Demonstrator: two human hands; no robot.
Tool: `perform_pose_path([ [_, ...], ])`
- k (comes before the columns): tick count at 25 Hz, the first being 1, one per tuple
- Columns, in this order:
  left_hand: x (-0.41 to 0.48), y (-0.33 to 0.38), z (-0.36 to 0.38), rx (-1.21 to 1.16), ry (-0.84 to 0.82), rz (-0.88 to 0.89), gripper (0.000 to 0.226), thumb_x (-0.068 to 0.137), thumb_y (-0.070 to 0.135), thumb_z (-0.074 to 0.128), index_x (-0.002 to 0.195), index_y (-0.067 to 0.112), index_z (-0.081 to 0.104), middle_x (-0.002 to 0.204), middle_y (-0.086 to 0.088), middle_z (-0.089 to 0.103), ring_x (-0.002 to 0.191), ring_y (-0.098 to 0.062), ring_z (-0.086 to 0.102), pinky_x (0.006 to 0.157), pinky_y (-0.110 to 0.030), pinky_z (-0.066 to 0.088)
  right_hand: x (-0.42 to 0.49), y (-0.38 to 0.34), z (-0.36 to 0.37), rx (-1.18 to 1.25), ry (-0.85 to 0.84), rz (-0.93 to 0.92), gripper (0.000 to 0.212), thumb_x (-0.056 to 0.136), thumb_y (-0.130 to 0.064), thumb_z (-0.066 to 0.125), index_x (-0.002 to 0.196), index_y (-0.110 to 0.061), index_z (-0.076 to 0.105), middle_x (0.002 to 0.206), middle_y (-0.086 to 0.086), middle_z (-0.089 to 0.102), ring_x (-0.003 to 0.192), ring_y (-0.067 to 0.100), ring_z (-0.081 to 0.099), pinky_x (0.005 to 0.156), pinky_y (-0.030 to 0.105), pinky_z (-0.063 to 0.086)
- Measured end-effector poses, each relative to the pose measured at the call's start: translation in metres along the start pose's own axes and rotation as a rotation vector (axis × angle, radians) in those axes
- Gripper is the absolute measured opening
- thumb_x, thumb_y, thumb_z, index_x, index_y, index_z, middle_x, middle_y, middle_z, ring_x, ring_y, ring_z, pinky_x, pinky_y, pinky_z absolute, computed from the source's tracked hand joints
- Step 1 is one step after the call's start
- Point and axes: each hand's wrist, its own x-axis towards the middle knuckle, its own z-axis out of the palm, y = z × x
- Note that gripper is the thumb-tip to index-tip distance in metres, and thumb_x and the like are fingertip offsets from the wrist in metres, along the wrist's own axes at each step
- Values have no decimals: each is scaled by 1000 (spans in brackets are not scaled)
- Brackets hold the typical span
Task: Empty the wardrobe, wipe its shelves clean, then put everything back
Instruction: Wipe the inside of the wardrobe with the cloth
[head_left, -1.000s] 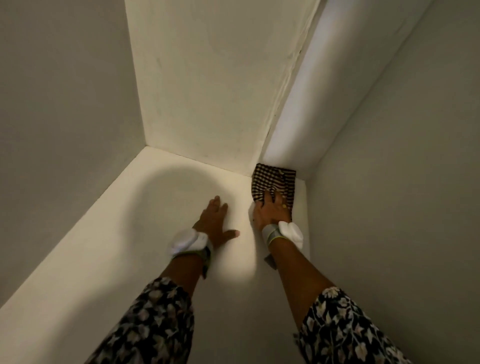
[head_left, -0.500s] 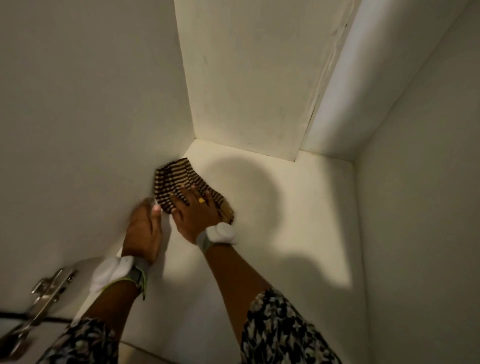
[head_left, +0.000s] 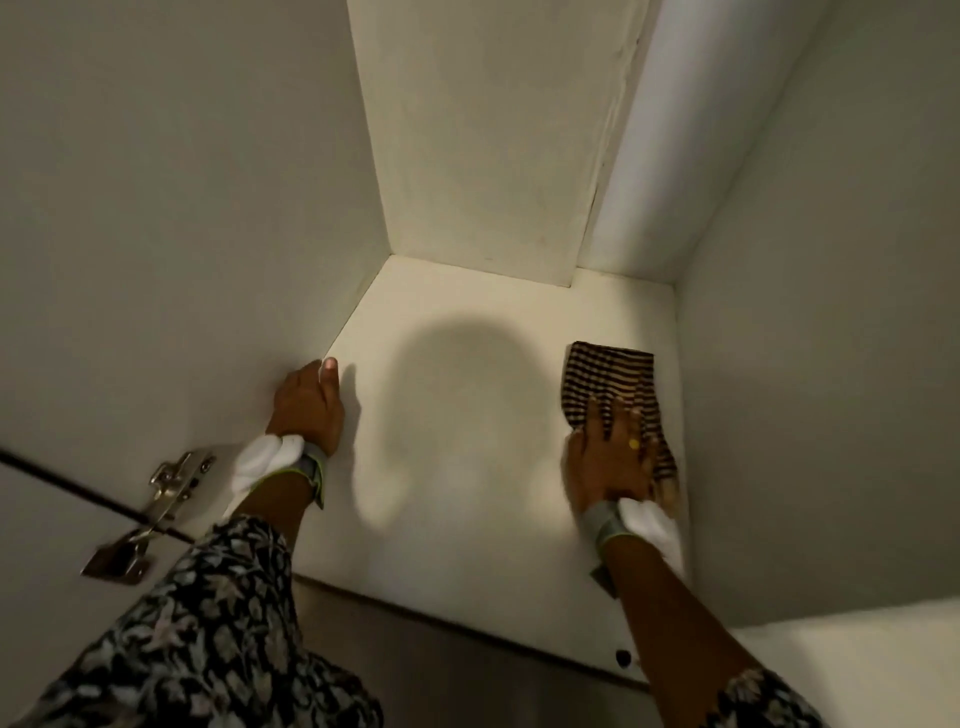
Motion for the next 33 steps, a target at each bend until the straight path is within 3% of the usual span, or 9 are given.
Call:
perform_pose_path([
  [2,1,4,-12,-15,7,-35,51,104,26,23,116,-10,56,123,-31,54,118,-42,46,105,-41,32,-26,-34,11,21,-55,-83,54,97,-38,24,150,-31,17,159,8,9,146,32,8,117,52,3],
  [5,-1,-2,-22,-3,-15,-71,57,104,32,20,115,-8,58,123,-31,55,118,-42,47,103,-40,32,-67,-106,26,49,17,-361,56,87,-37,27,140,-27,44,149,10,37,137,34,35,111,58,24],
  [8,1,-11,-26,72,-51,-43,53,104,31,24,115,-8,58,122,-31,55,115,-42,50,98,-39,35,-115,-178,41,40,-99,-644,51,88,-35,40,138,-29,46,148,5,40,138,28,35,115,50,16],
  [13,-5,-22,-23,343,-198,15,42,96,25,48,134,5,48,135,-21,46,124,-38,43,103,-42,37,-156,-183,55,120,-154,-924,44,86,-39,53,127,-28,57,135,1,53,131,27,44,111,49,28],
  [20,-15,55,16,347,-349,184,48,95,28,51,137,7,44,141,-20,40,129,-36,40,105,-37,33,-120,-54,28,30,-13,-644,50,84,-42,34,124,-30,61,132,4,58,123,26,55,101,49,41],
  [25,-37,119,71,382,-538,345,53,94,36,53,139,10,42,142,-17,38,130,-33,40,106,-35,33,-99,29,5,2,22,-270,58,86,-41,25,133,-23,54,141,8,49,130,30,47,106,53,29],
  [28,-48,141,95,331,-593,310,64,87,50,56,138,11,45,143,-15,41,130,-31,41,108,-36,33,-136,19,-2,30,21,-415,51,86,-45,33,133,-34,49,144,1,45,129,27,48,98,53,41],
  [30,-51,150,105,348,-608,267,73,84,59,56,140,15,42,146,-13,36,134,-31,36,111,-38,29,-153,-2,-6,114,32,-563,35,92,-46,31,117,-44,55,126,-10,55,111,16,57,86,33,51],
  [33,-52,147,110,488,-612,311,83,79,59,63,145,18,32,148,-13,27,135,-33,29,113,-42,26,-159,-5,-5,101,-105,-805,56,102,-27,21,88,-30,74,94,-6,72,91,17,66,71,31,58],
])
